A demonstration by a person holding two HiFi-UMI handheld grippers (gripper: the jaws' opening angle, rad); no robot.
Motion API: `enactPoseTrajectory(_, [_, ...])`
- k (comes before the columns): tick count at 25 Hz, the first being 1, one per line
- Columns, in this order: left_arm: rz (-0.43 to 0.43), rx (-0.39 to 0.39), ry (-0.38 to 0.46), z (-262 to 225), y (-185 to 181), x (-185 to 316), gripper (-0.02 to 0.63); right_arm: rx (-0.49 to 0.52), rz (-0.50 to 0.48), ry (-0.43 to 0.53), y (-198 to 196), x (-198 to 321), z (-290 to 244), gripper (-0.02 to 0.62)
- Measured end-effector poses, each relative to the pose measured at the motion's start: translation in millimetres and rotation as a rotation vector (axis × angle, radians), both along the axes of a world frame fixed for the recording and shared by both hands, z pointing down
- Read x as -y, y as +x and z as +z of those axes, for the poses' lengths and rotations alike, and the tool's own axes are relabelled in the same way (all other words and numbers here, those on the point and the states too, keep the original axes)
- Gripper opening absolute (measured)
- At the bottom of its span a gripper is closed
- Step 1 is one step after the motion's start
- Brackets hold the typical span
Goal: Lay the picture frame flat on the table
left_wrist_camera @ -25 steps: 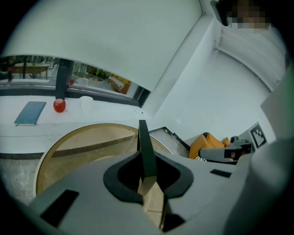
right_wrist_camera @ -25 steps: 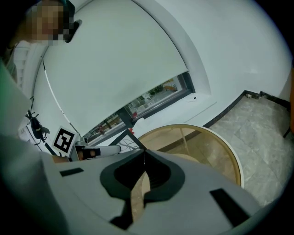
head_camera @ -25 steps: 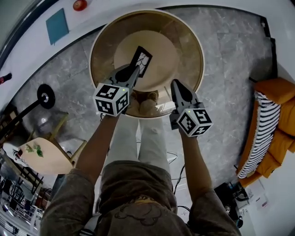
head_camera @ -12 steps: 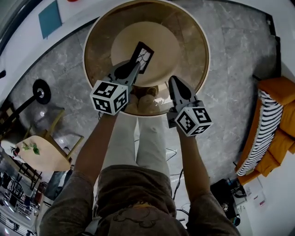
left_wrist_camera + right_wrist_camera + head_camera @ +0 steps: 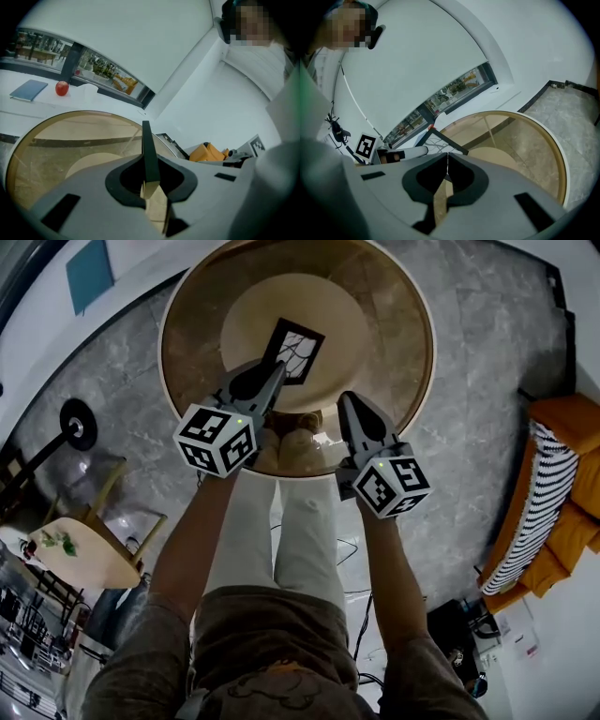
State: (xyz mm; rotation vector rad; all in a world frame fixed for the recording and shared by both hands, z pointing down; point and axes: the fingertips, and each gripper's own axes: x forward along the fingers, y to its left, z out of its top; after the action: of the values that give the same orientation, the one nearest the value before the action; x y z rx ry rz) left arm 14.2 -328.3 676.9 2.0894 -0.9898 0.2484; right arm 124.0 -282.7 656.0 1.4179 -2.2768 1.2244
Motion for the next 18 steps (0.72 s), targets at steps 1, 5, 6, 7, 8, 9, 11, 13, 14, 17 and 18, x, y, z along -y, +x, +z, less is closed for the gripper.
enactPoseTrajectory(1, [-0.007,-0.008,-0.002,1,0,1,0.058,0.001,0.001,-0.002,0,-1,2,0.020])
enactPoseTrajectory(5, [-0.029,-0.028,-0.012,5,0,6,0.060,0.004,0.003,-0.012,1,-3,8,0.020])
enactPoseTrajectory(6, [-0.032,-0.030,-0.017,6,0,6,0.060,0.003,0.001,-0.014,0,-4,9,0.020])
enactPoseTrajectory(7, [-0.034,-0.031,-0.025,9,0,6,0.060,0.002,-0.001,-0.015,-1,-5,10,0.020])
enactPoseTrajectory(8, [-0.035,-0.030,-0.033,12,0,6,0.060,0.000,-0.004,-0.017,-1,-5,11,0.020])
enactPoseTrajectory(9, [-0.036,-0.028,-0.041,15,0,5,0.060,-0.001,-0.008,-0.019,-2,-6,12,0.020])
enactPoseTrajectory(11, [-0.041,-0.030,-0.055,21,-1,4,0.060,-0.002,-0.011,-0.023,-3,-6,13,0.020])
enactPoseTrajectory(13, [-0.050,-0.039,-0.065,23,-2,4,0.060,-0.004,-0.012,-0.026,-3,-6,14,0.020])
enactPoseTrajectory(14, [-0.054,-0.042,-0.068,24,-3,4,0.061,-0.006,-0.011,-0.027,-3,-6,14,0.020])
enactPoseTrajectory(17, [-0.068,-0.043,-0.076,27,-5,5,0.067,-0.008,-0.006,-0.030,-1,-5,14,0.020])
enactPoseTrajectory(18, [-0.072,-0.040,-0.078,29,-6,5,0.071,-0.009,-0.004,-0.031,0,-5,16,0.020])
